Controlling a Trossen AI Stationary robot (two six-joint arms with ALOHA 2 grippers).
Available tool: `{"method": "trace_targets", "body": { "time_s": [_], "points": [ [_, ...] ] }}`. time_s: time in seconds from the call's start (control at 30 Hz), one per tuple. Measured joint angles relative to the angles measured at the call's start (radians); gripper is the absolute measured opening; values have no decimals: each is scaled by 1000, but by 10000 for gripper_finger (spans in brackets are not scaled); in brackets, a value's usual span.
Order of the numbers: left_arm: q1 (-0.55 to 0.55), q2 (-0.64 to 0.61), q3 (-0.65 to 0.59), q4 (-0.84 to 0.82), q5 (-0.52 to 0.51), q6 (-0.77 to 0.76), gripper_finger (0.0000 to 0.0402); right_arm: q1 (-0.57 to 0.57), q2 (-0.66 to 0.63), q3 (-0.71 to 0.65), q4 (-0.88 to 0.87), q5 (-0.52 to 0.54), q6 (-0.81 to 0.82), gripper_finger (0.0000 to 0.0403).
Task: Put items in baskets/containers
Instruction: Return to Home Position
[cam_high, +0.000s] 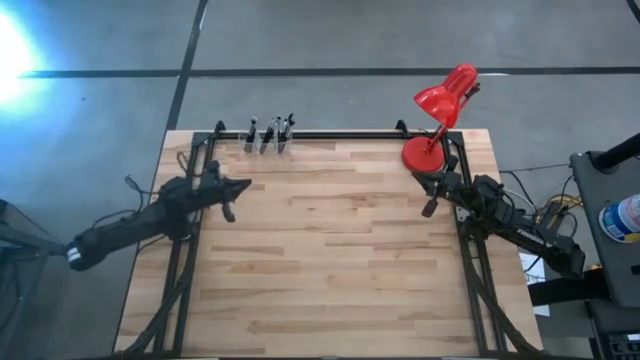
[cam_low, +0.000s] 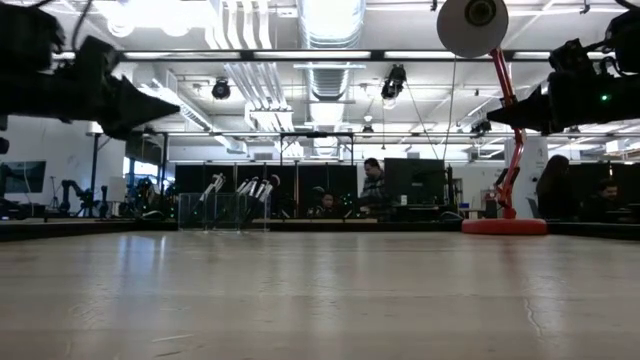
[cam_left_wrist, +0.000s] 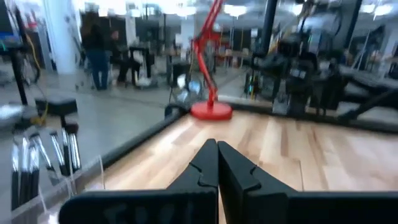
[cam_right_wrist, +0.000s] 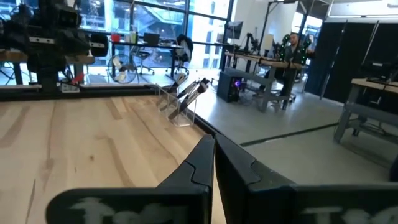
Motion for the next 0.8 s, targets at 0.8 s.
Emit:
{"method": "trace_targets", "body": {
  "time_s": [0.8],
  "points": [
    [2, -73, -2, -114, -3, -105, 0, 85, 19, 0, 17, 35, 56, 8]
  ]
}}
